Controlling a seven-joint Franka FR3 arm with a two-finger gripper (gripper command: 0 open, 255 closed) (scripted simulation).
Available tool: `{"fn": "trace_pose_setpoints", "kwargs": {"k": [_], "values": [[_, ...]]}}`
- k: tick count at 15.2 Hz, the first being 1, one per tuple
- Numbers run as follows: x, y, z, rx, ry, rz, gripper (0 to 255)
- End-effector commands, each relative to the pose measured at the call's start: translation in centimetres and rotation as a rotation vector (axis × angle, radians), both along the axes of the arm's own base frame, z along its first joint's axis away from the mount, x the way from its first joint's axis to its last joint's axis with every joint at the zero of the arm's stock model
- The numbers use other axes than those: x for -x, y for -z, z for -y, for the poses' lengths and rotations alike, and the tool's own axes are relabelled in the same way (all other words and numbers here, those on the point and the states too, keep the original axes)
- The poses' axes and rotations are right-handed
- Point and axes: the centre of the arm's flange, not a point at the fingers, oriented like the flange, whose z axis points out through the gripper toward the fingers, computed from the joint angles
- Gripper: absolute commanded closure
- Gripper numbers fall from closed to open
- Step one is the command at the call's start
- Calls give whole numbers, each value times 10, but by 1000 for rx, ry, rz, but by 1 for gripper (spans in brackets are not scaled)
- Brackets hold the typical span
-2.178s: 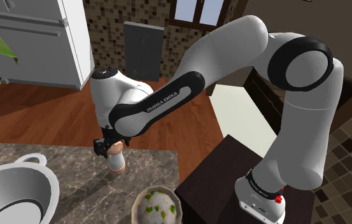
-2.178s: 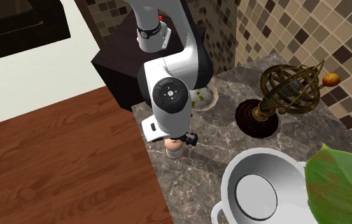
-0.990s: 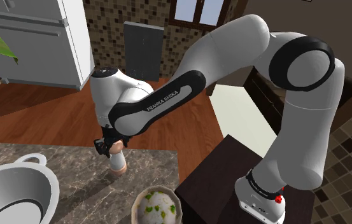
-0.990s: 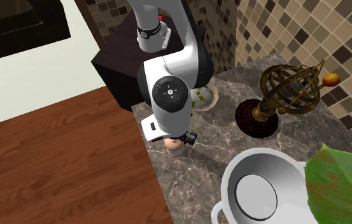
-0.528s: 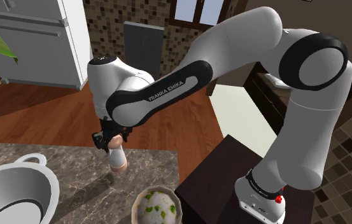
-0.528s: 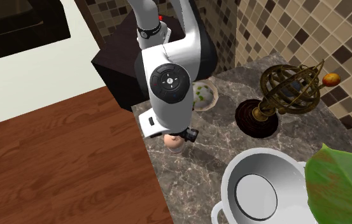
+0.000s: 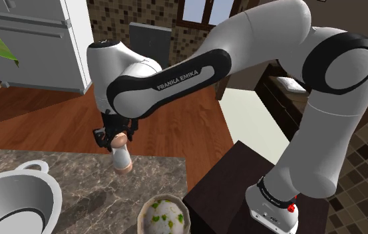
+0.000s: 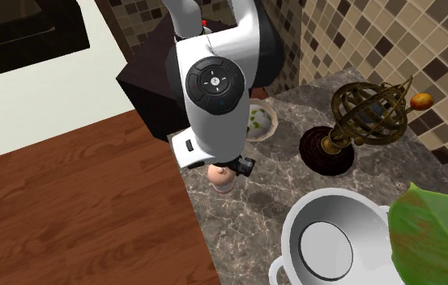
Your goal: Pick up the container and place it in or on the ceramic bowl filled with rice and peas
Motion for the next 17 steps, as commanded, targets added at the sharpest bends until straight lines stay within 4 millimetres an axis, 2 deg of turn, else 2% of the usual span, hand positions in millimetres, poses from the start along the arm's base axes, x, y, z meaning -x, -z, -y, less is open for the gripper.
{"fn": "trace_pose_setpoints", "kwargs": {"k": [1,16,17], "values": [[0,-9,0,0,0,0,255],[0,-86,0,0,0,0,255],[13,-89,0,0,0,0,255]]}}
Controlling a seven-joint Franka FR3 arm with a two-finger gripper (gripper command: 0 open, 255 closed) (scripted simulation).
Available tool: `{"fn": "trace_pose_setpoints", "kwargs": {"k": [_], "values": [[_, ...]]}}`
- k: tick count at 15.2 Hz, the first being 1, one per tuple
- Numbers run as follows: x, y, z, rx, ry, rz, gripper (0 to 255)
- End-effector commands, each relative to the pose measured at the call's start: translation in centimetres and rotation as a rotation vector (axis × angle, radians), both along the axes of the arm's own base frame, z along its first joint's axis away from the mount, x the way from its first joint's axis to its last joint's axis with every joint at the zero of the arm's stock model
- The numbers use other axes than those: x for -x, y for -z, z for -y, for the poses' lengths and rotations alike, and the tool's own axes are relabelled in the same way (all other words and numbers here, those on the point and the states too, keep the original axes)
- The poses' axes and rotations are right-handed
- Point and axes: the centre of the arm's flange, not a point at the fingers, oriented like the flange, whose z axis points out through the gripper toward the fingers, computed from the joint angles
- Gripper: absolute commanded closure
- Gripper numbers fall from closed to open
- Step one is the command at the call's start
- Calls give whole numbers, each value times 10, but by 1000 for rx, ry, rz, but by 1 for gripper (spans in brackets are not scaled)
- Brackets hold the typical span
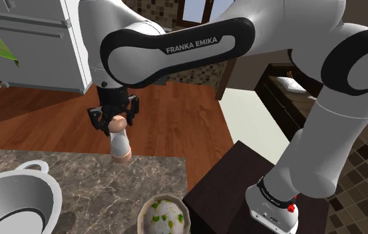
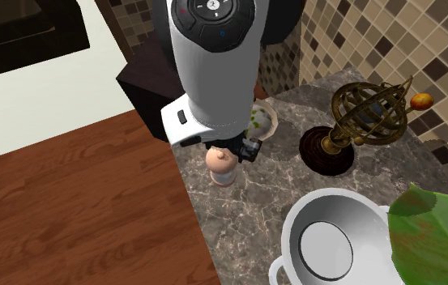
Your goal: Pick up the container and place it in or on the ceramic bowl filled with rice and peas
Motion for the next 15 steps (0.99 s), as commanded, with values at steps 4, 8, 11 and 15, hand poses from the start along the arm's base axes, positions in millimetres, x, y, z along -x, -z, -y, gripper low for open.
{"fn": "trace_pose_setpoints", "kwargs": {"k": [4,8,11,15], "values": [[58,-16,-2,0,0,0,255],[110,-29,-3,0,0,0,255],[148,-38,-4,0,0,0,255],[199,-51,-6,0,0,0,255]]}}
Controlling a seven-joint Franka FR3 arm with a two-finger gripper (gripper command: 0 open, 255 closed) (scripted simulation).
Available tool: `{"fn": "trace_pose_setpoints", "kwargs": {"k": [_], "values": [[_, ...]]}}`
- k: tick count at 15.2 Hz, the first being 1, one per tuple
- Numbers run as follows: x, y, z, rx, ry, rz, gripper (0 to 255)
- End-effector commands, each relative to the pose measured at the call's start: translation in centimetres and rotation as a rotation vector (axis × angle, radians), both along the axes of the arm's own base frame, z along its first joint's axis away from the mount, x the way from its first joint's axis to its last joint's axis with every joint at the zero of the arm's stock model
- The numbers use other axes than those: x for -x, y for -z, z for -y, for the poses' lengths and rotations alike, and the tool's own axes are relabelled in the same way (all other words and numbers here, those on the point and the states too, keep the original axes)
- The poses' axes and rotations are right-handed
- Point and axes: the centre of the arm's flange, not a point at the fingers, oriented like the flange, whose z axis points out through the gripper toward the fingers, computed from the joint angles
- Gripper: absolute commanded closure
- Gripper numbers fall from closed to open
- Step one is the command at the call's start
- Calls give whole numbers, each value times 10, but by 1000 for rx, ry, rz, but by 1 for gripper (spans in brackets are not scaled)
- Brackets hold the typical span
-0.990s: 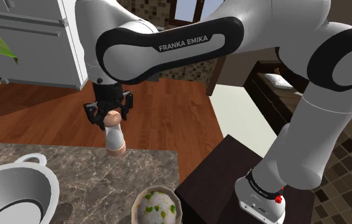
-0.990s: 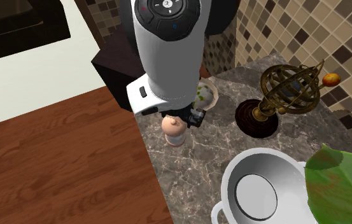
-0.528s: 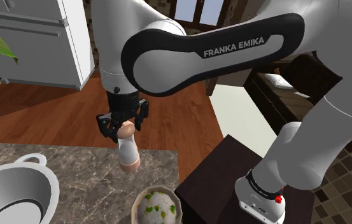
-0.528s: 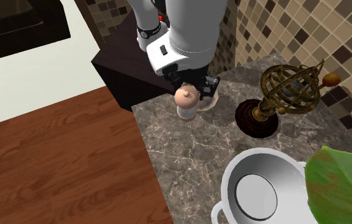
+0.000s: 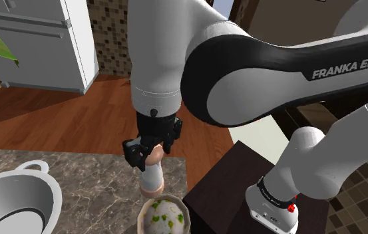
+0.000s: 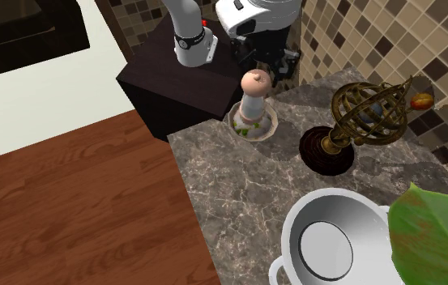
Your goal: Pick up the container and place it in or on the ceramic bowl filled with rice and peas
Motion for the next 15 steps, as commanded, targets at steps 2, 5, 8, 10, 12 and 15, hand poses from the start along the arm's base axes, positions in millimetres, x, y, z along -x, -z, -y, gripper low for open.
{"fn": "trace_pose_setpoints", "kwargs": {"k": [2,5,8,10,12,15], "values": [[40,-9,3,-1,1,0,255],[78,-19,2,-1,1,0,255],[91,-11,1,-1,1,0,255],[91,-1,1,-1,1,0,255],[91,10,1,-1,1,0,255],[91,26,1,-1,1,0,255]]}}
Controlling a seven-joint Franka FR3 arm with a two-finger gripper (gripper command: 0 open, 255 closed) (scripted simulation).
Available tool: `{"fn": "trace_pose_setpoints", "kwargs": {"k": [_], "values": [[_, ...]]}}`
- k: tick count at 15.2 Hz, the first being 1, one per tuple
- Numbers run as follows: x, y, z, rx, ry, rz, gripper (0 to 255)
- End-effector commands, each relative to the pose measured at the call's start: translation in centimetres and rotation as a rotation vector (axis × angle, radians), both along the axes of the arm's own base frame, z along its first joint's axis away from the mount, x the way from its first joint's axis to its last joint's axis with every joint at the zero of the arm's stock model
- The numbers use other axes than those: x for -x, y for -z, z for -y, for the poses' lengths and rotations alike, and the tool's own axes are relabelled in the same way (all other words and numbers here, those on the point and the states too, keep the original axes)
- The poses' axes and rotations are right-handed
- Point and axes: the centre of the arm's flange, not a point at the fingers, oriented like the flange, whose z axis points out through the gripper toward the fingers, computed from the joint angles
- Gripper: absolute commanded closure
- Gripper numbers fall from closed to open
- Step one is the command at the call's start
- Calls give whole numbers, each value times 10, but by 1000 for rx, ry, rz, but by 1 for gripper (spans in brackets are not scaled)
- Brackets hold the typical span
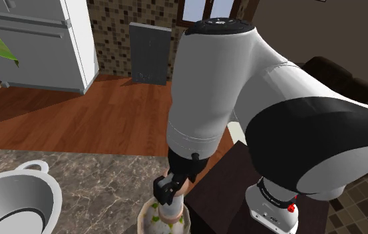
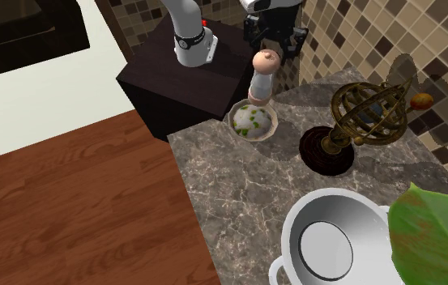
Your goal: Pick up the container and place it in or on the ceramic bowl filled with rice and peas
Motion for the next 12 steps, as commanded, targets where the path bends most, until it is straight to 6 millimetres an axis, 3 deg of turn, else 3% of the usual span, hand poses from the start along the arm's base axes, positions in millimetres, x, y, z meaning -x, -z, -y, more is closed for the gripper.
{"fn": "trace_pose_setpoints", "kwargs": {"k": [1,12], "values": [[-1,11,0,0,0,1,255],[-1,69,0,0,0,1,255]]}}
